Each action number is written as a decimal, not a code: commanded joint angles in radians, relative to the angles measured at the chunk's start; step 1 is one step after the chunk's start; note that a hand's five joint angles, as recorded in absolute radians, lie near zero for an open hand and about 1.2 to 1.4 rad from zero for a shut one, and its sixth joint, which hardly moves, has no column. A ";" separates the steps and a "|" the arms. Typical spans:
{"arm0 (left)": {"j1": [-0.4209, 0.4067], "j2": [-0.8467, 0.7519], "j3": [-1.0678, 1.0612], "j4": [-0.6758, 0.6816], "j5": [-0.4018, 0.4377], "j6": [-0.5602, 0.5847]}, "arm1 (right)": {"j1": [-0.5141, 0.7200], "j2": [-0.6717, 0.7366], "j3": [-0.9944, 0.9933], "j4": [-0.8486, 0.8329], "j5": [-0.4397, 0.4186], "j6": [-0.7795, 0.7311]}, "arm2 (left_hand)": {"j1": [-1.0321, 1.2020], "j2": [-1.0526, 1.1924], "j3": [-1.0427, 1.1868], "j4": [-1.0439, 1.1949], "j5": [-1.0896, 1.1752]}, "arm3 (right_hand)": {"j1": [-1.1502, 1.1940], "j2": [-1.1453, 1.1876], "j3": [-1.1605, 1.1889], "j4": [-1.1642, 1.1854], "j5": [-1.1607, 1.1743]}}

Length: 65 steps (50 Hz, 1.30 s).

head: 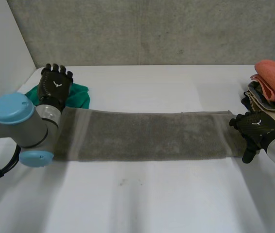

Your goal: Fold the laundry.

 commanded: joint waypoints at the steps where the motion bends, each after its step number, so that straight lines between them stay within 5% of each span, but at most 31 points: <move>1: -0.028 0.086 -0.117 0.000 0.008 -0.010 | 0.004 0.076 -0.028 -0.044 0.006 -0.077 | -0.010 -0.016 -0.023 -0.015 -0.033 | 0.163 0.121 0.114 0.118 0.116; 7: -0.039 0.115 -0.159 0.004 0.008 -0.008 | 0.008 0.149 -0.067 -0.069 0.009 -0.095 | -0.010 -0.016 -0.023 -0.015 -0.034 | 0.259 0.217 0.211 0.214 0.213; 10: -0.041 0.118 -0.165 0.004 0.008 -0.008 | 0.001 0.168 -0.096 -0.074 0.009 -0.097 | -0.010 -0.016 -0.023 -0.015 -0.034 | 1.145 1.103 1.096 1.100 1.098; 20: -0.038 0.188 -0.197 0.004 0.006 -0.010 | -0.069 0.065 -0.067 -0.129 0.136 -0.138 | -0.013 -0.019 -0.026 -0.018 -0.036 | 1.148 1.106 1.099 1.103 1.102; 31: -0.018 0.294 -0.258 -0.005 0.005 -0.040 | -0.069 0.037 -0.070 -0.227 0.141 -0.345 | -0.022 -0.028 -0.035 -0.026 -0.045 | 1.148 1.106 1.099 1.103 1.102; 41: 0.027 0.377 -0.292 -0.008 0.006 -0.171 | 0.395 0.048 -0.194 -0.504 0.063 -0.285 | -0.025 -0.031 -0.038 -0.029 -0.048 | 1.148 1.106 1.099 1.103 1.102; 47: 0.036 0.394 -0.317 -0.013 0.006 -0.195 | 0.685 0.262 -0.352 -0.560 -0.124 -0.282 | -0.025 -0.031 -0.038 -0.029 -0.048 | 1.148 1.106 1.099 1.103 1.102; 52: 0.035 0.392 -0.338 -0.014 0.008 -0.197 | 0.784 0.418 -0.421 -0.558 -0.213 -0.282 | -0.025 -0.031 -0.038 -0.029 -0.048 | 1.148 1.106 1.099 1.103 1.102; 54: 0.033 0.388 -0.344 -0.014 0.009 -0.198 | 0.793 0.454 -0.424 -0.560 -0.229 -0.282 | -0.025 -0.031 -0.038 -0.029 -0.048 | 0.656 0.614 0.607 0.611 0.609; 55: 0.030 0.385 -0.343 -0.014 0.010 -0.198 | 0.794 0.473 -0.427 -0.561 -0.224 -0.282 | -0.025 -0.031 -0.038 -0.029 -0.048 | 0.011 -0.031 -0.038 -0.034 -0.036; 58: 0.027 0.379 -0.344 -0.014 0.008 -0.198 | 0.793 0.469 -0.419 -0.560 -0.195 -0.279 | -0.025 -0.031 -0.038 -0.029 -0.048 | -0.073 -0.116 -0.122 -0.118 -0.120; 65: -0.010 0.366 -0.332 -0.013 0.008 -0.200 | 0.749 0.340 -0.344 -0.520 0.096 -0.080 | -0.025 -0.031 -0.038 -0.029 -0.048 | -0.073 -0.116 -0.122 -0.118 -0.120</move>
